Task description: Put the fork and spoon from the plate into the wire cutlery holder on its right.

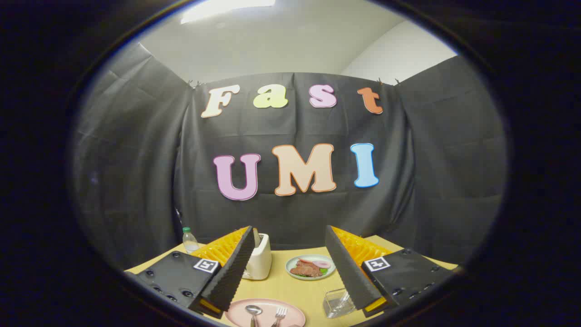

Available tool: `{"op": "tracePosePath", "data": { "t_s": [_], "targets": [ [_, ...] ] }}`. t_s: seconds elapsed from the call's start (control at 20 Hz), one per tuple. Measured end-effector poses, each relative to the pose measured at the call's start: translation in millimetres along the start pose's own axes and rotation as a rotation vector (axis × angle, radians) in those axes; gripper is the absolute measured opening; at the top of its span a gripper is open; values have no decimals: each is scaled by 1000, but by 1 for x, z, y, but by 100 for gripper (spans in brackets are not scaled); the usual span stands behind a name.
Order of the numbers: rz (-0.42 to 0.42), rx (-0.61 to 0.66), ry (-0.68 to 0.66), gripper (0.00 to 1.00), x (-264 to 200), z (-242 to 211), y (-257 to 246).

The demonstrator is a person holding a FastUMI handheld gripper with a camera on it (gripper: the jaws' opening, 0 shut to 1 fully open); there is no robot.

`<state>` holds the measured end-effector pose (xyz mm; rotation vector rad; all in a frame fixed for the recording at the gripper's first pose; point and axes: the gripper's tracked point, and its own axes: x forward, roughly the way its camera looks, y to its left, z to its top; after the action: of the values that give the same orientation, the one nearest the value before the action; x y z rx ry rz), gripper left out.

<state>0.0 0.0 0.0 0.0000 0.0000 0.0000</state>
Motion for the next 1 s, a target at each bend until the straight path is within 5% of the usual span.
{"op": "tracePosePath", "data": {
  "t_s": [1.0],
  "targets": [
    [48, -19, 67, 100, 3, -29, 15]
  ]
}}
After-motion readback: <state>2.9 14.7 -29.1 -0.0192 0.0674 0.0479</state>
